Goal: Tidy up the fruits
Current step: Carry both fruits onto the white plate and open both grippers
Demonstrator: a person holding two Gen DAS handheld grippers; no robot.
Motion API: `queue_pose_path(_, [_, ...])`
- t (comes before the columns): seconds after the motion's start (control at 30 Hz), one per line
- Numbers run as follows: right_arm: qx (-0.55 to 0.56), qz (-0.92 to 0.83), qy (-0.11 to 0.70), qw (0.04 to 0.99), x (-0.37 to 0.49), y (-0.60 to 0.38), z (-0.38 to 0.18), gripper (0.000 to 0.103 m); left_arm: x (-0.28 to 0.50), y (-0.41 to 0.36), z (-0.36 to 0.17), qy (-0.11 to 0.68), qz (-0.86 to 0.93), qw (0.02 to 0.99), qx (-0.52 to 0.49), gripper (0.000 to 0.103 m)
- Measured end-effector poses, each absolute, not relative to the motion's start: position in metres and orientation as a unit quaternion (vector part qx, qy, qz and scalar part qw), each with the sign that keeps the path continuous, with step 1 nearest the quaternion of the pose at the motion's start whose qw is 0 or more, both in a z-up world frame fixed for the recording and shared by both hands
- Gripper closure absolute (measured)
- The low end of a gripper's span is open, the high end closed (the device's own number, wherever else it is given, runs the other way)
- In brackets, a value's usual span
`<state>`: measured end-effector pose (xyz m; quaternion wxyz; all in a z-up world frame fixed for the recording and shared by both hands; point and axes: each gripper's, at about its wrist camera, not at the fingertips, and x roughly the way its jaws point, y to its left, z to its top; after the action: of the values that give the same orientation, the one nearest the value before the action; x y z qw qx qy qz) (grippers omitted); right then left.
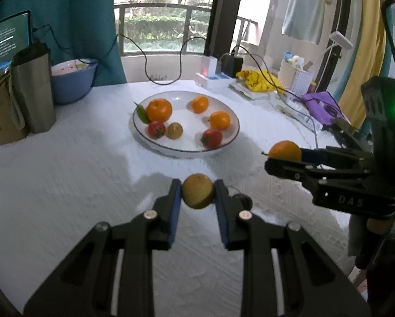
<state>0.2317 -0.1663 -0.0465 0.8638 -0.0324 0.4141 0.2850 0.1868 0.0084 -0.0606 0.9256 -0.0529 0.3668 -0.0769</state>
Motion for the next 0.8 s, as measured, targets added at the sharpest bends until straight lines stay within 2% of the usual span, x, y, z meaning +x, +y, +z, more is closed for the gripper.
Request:
queue_pose_path(0.57, [-0.039, 0.294, 0.405, 0.865, 0.251, -0.154, -0.031, 0.056, 0.201, 0.014, -0.046, 0.338, -0.091, 0.935, -0.061, 0.077])
queue_pose_path(0.8, [-0.045, 0.296, 0.408, 0.862, 0.263, -0.149, -0.031, 0.056, 0.218, 0.018, -0.056, 0.342, -0.085, 0.934, -0.061, 0.077])
